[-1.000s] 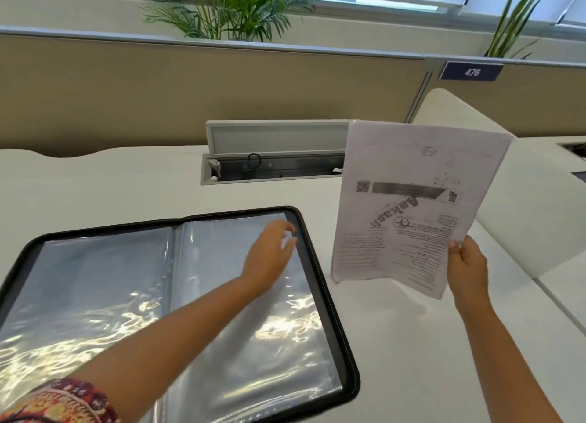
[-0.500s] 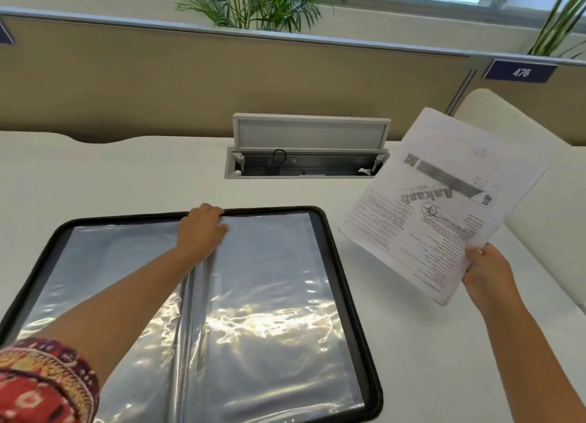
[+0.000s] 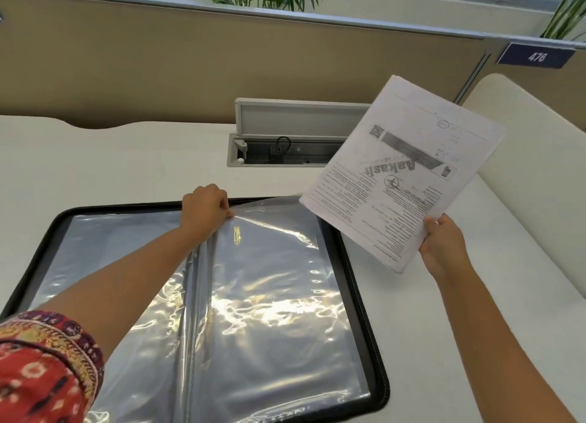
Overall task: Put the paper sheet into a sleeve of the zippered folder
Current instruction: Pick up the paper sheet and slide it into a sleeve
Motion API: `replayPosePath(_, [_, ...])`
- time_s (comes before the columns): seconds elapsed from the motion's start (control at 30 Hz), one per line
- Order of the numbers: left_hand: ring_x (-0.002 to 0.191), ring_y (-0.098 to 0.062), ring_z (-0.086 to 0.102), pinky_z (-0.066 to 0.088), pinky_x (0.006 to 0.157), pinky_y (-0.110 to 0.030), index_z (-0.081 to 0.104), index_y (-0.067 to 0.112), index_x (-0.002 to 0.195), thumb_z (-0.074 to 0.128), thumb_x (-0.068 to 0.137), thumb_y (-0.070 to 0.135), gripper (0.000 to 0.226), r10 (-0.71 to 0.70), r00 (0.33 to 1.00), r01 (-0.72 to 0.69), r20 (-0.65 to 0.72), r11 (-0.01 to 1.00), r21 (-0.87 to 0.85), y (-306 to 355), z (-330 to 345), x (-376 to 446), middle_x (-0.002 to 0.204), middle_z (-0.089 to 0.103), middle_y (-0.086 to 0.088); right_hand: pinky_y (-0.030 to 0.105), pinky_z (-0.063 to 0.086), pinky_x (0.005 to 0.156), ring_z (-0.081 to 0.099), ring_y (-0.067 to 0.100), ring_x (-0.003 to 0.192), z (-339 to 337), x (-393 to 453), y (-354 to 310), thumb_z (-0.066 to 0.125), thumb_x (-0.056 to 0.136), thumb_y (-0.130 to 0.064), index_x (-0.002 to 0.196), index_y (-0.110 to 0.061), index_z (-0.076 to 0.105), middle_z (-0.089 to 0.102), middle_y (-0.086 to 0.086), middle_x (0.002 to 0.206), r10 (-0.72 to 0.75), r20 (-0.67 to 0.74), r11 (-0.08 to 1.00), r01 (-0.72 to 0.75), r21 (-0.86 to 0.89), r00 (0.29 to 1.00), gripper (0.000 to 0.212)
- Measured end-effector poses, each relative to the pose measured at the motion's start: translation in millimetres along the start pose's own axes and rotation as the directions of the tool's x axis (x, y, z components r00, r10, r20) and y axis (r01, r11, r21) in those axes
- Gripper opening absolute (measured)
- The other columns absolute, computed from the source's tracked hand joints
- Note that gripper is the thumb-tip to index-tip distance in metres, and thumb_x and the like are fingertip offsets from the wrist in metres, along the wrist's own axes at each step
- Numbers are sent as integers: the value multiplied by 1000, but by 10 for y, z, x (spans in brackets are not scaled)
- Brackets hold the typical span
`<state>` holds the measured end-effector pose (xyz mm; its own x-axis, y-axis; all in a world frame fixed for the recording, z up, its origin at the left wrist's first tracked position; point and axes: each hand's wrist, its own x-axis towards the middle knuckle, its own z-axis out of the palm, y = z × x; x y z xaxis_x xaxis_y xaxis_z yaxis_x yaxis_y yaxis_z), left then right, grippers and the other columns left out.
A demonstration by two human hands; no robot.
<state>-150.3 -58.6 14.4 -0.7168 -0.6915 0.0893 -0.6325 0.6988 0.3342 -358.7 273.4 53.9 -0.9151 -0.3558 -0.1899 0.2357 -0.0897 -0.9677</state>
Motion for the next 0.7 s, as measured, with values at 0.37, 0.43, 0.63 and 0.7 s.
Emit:
replayPosePath(0.37, [59, -34, 59, 38, 72, -35, 69, 2, 70, 63, 70, -4, 9, 309, 949, -282, -64, 922, 263, -43, 0, 5, 68, 65, -16, 32, 53, 89, 61, 18, 101, 633, 258, -30, 36, 97, -1, 126, -8, 50, 62, 6, 115, -32, 11, 993, 31, 113, 999, 32])
replayPosePath(0.43, [47, -31, 57, 48, 80, -43, 64, 1, 58, 67, 52, -17, 19, 420, 908, -383, -14, 841, 384, -32, -17, -38, 56, 58, -15, 30, 53, 87, 61, 17, 98, 772, 313, -54, 36, 97, 0, 122, -9, 51, 63, 4, 109, -41, 19, 990, 38, 134, 999, 31])
replayPosePath(0.63, [34, -24, 50, 55, 66, -37, 61, 6, 50, 75, 31, -17, 34, 566, 824, -499, 34, 695, 517, -12, -3, -106, 47, 53, -10, 29, 54, 80, 61, 17, 90, 1059, 427, 18, 38, 97, -5, 119, -7, 52, 63, 4, 102, -40, 31, 997, 38, 69, 999, 26])
replayPosePath(0.7, [39, -28, 55, 56, 70, -43, 70, 3, 67, 77, 36, -16, 37, 577, 817, -489, 1, 692, 531, -24, 10, -138, 51, 58, -12, 27, 54, 74, 61, 15, 84, 1120, 428, 48, 41, 97, -7, 114, -9, 53, 64, 2, 96, -36, 24, 998, 35, 46, 999, 21])
